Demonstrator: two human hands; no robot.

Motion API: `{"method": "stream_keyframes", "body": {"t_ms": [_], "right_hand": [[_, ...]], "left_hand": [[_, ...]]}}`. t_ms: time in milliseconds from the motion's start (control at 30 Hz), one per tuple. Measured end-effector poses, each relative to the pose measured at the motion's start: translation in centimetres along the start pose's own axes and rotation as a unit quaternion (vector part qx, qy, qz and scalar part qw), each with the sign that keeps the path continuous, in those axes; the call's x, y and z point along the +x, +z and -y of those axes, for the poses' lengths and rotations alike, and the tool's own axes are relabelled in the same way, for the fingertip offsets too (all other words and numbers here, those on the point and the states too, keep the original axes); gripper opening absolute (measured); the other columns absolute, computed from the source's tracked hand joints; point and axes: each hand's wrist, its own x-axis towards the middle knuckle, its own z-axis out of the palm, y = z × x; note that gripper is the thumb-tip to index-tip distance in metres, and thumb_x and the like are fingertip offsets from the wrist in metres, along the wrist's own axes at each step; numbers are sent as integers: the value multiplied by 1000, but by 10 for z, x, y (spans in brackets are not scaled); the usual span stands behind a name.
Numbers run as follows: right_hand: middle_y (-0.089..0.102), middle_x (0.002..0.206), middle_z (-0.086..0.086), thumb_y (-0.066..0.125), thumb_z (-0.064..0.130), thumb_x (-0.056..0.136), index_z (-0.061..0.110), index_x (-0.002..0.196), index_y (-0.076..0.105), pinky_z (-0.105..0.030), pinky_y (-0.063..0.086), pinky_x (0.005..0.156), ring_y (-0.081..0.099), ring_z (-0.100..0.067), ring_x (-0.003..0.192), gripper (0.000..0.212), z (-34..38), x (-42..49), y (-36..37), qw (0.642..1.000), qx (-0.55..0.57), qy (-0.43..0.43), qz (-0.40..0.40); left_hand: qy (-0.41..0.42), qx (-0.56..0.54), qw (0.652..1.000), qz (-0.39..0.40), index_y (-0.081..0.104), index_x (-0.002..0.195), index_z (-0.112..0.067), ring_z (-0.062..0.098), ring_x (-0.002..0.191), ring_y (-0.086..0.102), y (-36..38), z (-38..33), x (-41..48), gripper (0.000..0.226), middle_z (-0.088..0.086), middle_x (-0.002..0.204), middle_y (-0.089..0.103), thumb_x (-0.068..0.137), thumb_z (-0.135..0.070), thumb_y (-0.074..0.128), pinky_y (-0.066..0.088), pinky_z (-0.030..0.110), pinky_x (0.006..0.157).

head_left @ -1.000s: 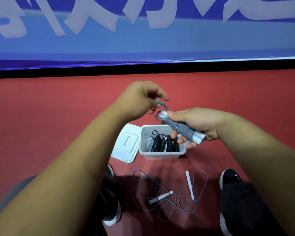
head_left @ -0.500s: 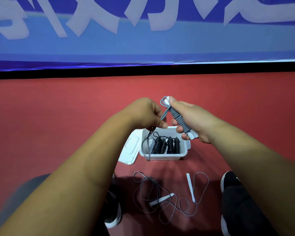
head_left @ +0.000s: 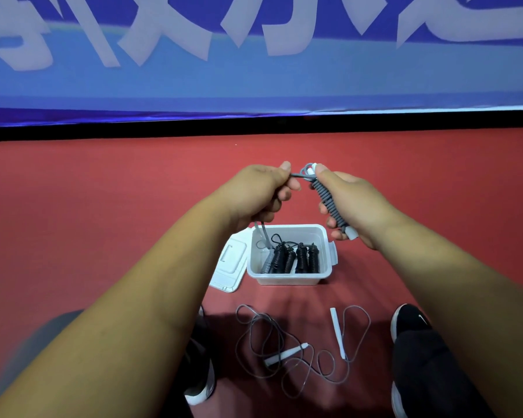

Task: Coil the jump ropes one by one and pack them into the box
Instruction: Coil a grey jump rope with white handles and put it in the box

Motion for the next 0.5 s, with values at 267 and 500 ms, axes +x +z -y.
{"method": "stream_keyframes", "body": {"t_ms": [267, 500], "right_hand": [[62, 72, -3, 54, 71, 99, 20, 110, 74, -30, 48, 52, 51, -19, 49, 56, 8, -1, -10, 999, 27, 23, 33], [53, 69, -2, 50, 72, 99, 19, 107, 68, -24, 38, 48, 39, -16, 46, 57, 13, -8, -10, 975, 47, 98, 192]], "left_hand": [[59, 185, 981, 11, 77, 114, -20, 11, 70, 48, -13, -2, 1, 21, -4, 97, 80, 104, -12, 60, 41, 27, 65], [17, 278, 960, -3, 84, 98, -22, 16, 74, 67, -22, 8, 5, 16, 5, 87, 80, 88, -10, 82, 55, 36, 78]]}}
